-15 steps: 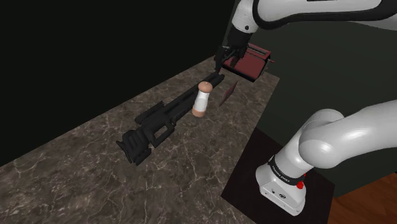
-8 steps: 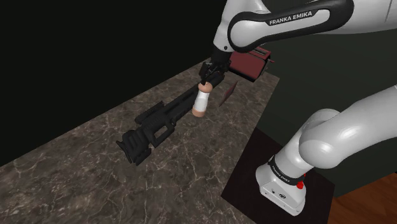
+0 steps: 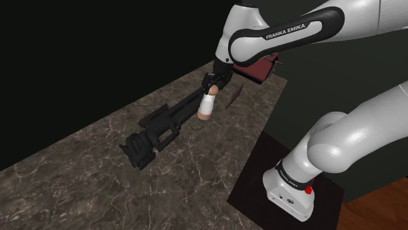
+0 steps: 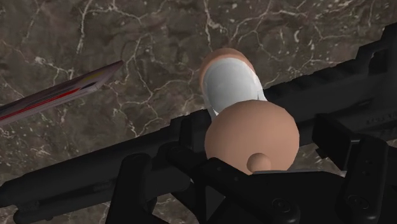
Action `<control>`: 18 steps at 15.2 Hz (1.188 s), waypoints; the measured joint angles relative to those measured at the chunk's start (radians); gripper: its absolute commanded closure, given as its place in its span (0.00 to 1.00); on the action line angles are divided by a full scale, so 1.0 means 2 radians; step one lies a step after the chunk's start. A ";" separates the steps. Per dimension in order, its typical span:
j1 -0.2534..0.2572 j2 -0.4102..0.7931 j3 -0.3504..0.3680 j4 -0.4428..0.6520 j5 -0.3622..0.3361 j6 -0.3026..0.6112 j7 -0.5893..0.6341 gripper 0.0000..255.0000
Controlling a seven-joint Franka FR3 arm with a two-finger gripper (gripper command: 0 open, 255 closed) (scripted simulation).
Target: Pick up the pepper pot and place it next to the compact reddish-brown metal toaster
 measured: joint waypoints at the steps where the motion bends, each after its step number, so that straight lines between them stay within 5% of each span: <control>1: 0.000 0.001 0.000 -0.001 0.000 0.002 0.000 0.00; 6: 0.000 0.003 0.000 -0.001 0.000 0.004 0.000 0.00; 7: 0.000 0.003 0.000 -0.001 0.000 0.004 0.000 1.00; 18: 0.000 0.000 0.000 0.000 0.000 0.000 0.000 1.00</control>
